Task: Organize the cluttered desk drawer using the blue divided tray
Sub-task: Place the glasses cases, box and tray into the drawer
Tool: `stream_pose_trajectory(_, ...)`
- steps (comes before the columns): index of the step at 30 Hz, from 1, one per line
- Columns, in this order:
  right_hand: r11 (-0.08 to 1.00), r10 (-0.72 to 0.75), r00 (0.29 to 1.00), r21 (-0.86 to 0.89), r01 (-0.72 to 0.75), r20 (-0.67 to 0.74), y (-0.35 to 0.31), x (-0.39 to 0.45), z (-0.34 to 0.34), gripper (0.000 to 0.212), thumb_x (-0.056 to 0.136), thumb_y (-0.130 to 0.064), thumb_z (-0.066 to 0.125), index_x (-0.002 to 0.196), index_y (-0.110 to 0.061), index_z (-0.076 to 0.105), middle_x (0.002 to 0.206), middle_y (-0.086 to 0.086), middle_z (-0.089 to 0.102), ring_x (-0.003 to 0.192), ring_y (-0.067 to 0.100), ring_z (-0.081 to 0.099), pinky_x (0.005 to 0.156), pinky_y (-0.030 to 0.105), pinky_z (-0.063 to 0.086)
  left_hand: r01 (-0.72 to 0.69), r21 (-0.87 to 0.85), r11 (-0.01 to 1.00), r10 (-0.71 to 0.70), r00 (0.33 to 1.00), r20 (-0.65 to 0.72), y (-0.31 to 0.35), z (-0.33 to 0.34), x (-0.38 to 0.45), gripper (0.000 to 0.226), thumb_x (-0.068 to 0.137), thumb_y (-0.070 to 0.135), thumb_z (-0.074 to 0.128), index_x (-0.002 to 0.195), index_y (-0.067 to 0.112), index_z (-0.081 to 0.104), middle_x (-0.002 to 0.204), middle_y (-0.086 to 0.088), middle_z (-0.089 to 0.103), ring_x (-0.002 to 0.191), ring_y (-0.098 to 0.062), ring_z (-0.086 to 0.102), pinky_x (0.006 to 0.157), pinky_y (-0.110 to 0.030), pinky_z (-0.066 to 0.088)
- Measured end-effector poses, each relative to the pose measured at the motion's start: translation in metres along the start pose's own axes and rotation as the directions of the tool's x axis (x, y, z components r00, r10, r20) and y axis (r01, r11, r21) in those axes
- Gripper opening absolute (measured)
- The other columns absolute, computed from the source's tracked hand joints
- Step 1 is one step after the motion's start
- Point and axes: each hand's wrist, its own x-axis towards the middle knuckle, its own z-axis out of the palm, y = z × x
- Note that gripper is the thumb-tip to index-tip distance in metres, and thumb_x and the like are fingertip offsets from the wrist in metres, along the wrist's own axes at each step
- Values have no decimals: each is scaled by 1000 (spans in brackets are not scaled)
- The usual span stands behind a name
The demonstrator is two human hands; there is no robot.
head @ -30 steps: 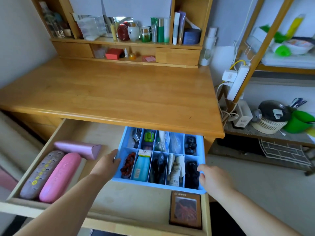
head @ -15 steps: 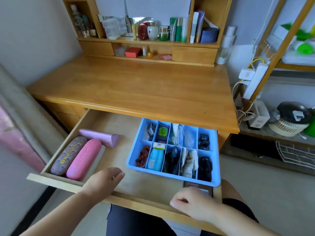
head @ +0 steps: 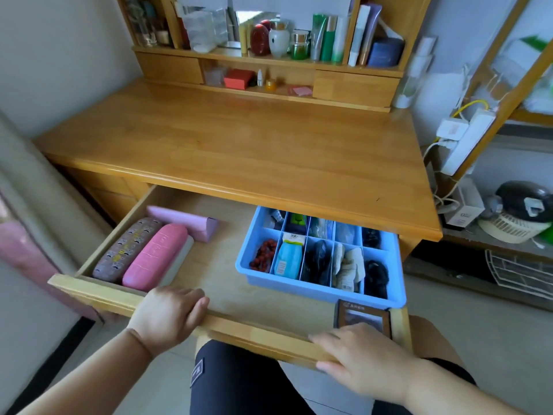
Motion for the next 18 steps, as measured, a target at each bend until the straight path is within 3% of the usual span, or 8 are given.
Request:
stream_pose_trajectory(5,994,70,991,-72,-79,-116,33,22,-14,46,96,-51,31,133,-26,43,122,-4,61,110,20,57,85,37,46,-2,16,1000,2,1000,-10,-17,17,50,63,98,47,13,58,17,51,46,-3,50,42,-28,52,39,-23,36)
stream_pose_trajectory(12,983,110,975,-121,-135,-195,70,44,-41,44,96,-54,29,130,-30,45,121,-10,60,110,18,56,83,34,42,57,32,998,-59,997,55,-27,35,108,40,88,35,33,60,16,55,48,-1,53,43,-29,54,37,-24,35)
stream_pose_trajectory(14,990,89,972,-89,-110,-217,73,46,-43,42,92,-57,34,121,-33,54,108,-16,65,99,9,62,77,29,49,46,17,999,-47,997,61,-29,38,107,45,92,38,30,60,18,54,48,0,51,42,-26,52,36,-24,32)
stream_pose_trajectory(16,992,120,948,-11,-129,-296,76,49,-41,40,83,-63,40,106,-39,62,88,-27,66,81,-6,63,61,9,46,38,-5,999,-38,998,41,-34,44,104,52,96,40,22,62,19,54,50,1,50,44,-23,51,39,-26,32)
stream_pose_trajectory(18,978,185,948,143,-152,-257,79,55,-46,41,85,-70,36,100,-43,64,85,-34,63,80,-15,59,66,5,46,42,-13,999,-41,997,66,-38,49,104,46,95,39,25,64,20,53,53,3,50,47,-22,51,43,-29,33)
